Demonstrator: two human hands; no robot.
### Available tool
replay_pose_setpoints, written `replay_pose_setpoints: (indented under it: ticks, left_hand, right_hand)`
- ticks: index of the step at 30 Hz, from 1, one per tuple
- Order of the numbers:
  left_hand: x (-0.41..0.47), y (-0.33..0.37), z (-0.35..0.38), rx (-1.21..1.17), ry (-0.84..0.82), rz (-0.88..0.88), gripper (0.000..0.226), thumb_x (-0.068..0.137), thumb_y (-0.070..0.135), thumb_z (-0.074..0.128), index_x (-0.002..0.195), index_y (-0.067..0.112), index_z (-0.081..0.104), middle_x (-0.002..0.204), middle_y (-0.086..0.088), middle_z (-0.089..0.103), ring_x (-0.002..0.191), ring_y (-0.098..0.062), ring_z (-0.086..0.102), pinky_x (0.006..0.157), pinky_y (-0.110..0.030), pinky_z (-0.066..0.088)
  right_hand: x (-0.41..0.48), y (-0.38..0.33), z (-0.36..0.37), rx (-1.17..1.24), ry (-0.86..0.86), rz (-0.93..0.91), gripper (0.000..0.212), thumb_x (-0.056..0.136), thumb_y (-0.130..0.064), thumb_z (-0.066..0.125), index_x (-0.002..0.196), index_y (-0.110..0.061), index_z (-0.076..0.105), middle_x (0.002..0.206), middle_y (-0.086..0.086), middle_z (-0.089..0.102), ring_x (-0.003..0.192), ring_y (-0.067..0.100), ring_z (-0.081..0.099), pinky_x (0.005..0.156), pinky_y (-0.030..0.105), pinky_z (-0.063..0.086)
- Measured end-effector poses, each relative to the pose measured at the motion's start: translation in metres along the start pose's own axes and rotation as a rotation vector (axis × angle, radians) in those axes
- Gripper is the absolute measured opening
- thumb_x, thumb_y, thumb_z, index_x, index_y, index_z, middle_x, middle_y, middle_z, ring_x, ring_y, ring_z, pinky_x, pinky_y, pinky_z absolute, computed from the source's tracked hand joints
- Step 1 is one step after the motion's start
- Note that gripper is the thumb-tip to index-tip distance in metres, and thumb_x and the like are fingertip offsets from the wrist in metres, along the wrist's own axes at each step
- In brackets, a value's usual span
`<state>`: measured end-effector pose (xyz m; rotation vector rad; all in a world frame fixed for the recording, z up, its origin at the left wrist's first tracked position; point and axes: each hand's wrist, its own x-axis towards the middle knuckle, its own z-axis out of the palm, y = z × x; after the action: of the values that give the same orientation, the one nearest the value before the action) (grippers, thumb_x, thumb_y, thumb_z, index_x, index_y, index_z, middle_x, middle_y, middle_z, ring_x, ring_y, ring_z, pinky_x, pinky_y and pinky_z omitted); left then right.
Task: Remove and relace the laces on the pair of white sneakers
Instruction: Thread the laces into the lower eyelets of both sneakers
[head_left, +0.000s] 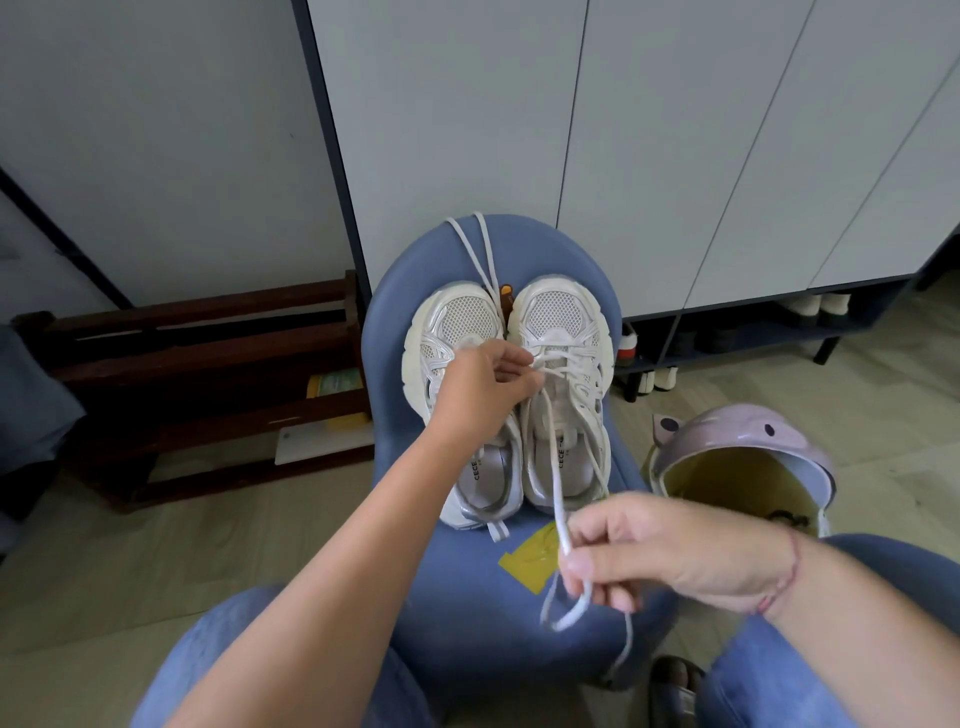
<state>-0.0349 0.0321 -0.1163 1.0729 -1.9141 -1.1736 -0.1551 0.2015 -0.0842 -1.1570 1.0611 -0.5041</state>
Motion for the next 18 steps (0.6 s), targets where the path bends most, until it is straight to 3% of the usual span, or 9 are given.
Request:
replay_pose_setpoints:
  ticks: [2, 4, 7, 9, 12, 14, 18]
  left_hand:
    - [-0.009, 0.009, -0.001, 0.042, 0.028, 0.051, 0.014, 0.093, 0.024, 0.068, 0.102, 0.013, 0.07, 0.092, -0.002, 0.07, 0.08, -0.008, 0.061, 0.069, -0.009, 0.046]
    - [-0.02, 0.022, -0.005, 0.058, -0.022, 0.118, 0.02, 0.097, 0.035, 0.059, 0.098, 0.018, 0.071, 0.092, -0.002, 0.071, 0.083, -0.01, 0.063, 0.075, -0.018, 0.048]
    - [-0.045, 0.042, -0.005, -0.115, -0.319, 0.153, 0.041, 0.097, 0.045, 0.043, 0.105, 0.016, 0.07, 0.104, -0.006, 0.073, 0.103, -0.015, 0.067, 0.094, -0.022, 0.049]
    - [-0.058, 0.047, 0.0, -0.093, -0.416, 0.184, 0.038, 0.098, 0.038, 0.042, 0.108, 0.012, 0.068, 0.099, -0.011, 0.072, 0.096, -0.018, 0.067, 0.09, -0.019, 0.049]
    - [-0.062, 0.045, 0.0, 0.055, -0.371, 0.231, 0.023, 0.102, 0.028, 0.051, 0.093, 0.012, 0.066, 0.067, 0.009, 0.059, 0.062, -0.006, 0.052, 0.064, -0.021, 0.047]
    - [-0.059, 0.042, -0.008, 0.115, -0.319, 0.203, 0.024, 0.101, 0.023, 0.053, 0.081, 0.017, 0.063, 0.053, 0.015, 0.045, 0.05, -0.002, 0.039, 0.053, -0.014, 0.033]
    - [-0.048, 0.032, -0.031, 0.024, -0.109, 0.098, 0.03, 0.102, 0.024, 0.051, 0.073, 0.018, 0.059, 0.062, 0.001, 0.045, 0.058, -0.012, 0.04, 0.058, -0.025, 0.036]
  right_hand:
    - [-0.003, -0.003, -0.007, 0.094, 0.088, -0.092, 0.015, 0.089, -0.021, 0.06, 0.076, -0.015, 0.066, 0.071, -0.001, 0.058, 0.058, 0.004, 0.05, 0.055, 0.012, 0.041]
    - [-0.002, -0.005, -0.01, 0.134, 0.209, -0.145, 0.017, 0.084, -0.026, 0.06, 0.074, -0.013, 0.064, 0.069, 0.002, 0.055, 0.058, 0.006, 0.048, 0.054, 0.014, 0.04]
    - [0.004, -0.01, -0.015, 0.037, 0.433, -0.172, 0.021, 0.086, -0.026, 0.064, 0.073, -0.009, 0.06, 0.064, -0.001, 0.057, 0.054, 0.007, 0.045, 0.047, 0.014, 0.034]
    - [0.005, -0.016, -0.02, -0.015, 0.535, -0.157, 0.021, 0.091, -0.02, 0.06, 0.075, -0.006, 0.06, 0.063, 0.003, 0.06, 0.045, 0.007, 0.04, 0.04, 0.014, 0.028]
    - [0.002, -0.021, -0.028, -0.014, 0.581, -0.135, 0.02, 0.093, -0.015, 0.053, 0.079, -0.002, 0.06, 0.053, 0.003, 0.054, 0.035, 0.005, 0.031, 0.036, 0.013, 0.02]
    - [-0.002, -0.021, -0.035, 0.023, 0.587, -0.13, 0.02, 0.087, -0.022, 0.059, 0.079, -0.004, 0.062, 0.05, 0.0, 0.048, 0.034, 0.004, 0.026, 0.035, 0.012, 0.016]
    - [-0.016, -0.017, -0.052, 0.116, 0.541, -0.089, 0.026, 0.075, -0.026, 0.062, 0.083, -0.002, 0.064, 0.051, -0.001, 0.044, 0.034, 0.003, 0.025, 0.037, 0.013, 0.016]
